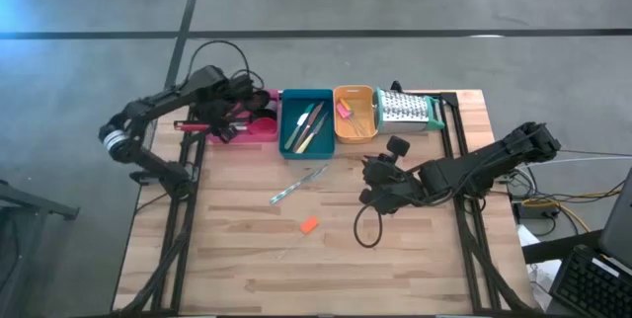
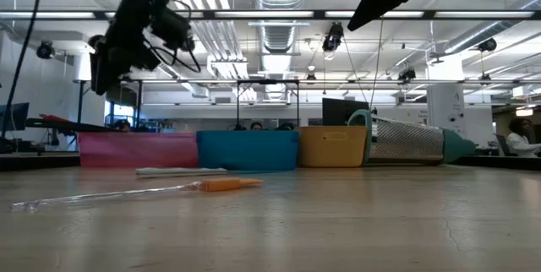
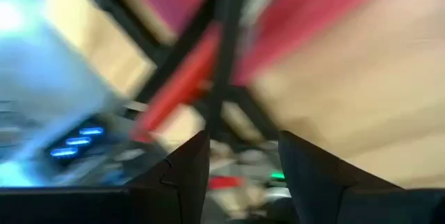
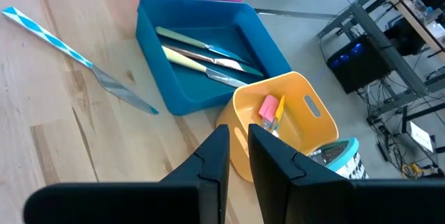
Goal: Pick & Place Kitchen Items
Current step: Put the orange spatula into the yellow bin
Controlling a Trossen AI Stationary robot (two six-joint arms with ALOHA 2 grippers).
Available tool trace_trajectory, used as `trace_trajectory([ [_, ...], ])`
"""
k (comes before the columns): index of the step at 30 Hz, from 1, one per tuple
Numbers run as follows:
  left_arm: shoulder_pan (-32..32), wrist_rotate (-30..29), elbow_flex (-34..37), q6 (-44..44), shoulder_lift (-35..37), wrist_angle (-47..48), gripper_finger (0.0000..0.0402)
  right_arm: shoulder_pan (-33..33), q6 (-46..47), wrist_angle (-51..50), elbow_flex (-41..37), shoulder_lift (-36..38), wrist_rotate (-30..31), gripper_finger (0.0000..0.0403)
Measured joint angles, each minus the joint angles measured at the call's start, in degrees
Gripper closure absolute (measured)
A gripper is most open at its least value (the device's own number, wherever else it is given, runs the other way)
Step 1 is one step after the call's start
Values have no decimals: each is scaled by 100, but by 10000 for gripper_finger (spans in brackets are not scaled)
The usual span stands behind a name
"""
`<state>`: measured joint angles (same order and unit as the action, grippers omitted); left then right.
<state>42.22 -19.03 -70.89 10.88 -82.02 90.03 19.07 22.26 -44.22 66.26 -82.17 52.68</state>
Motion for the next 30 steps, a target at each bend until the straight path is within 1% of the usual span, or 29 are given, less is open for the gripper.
trace_trajectory([
  [4,-50,1232,0,439,548,-2,225,0,0,6,-2,0,0,355],
  [6,-156,1547,0,654,819,-2,225,0,0,10,-2,0,-2,355],
  [12,-829,1550,0,1009,1461,-121,225,0,2,36,-4,0,-2,355],
  [17,-1682,1546,0,1479,1751,-552,225,0,0,96,-4,0,-4,355],
  [24,-3235,1545,0,1882,1714,-1257,225,0,0,134,-4,0,-4,355],
  [30,-4550,1535,0,1789,1407,-2164,225,0,25,180,-4,0,-8,355],
])
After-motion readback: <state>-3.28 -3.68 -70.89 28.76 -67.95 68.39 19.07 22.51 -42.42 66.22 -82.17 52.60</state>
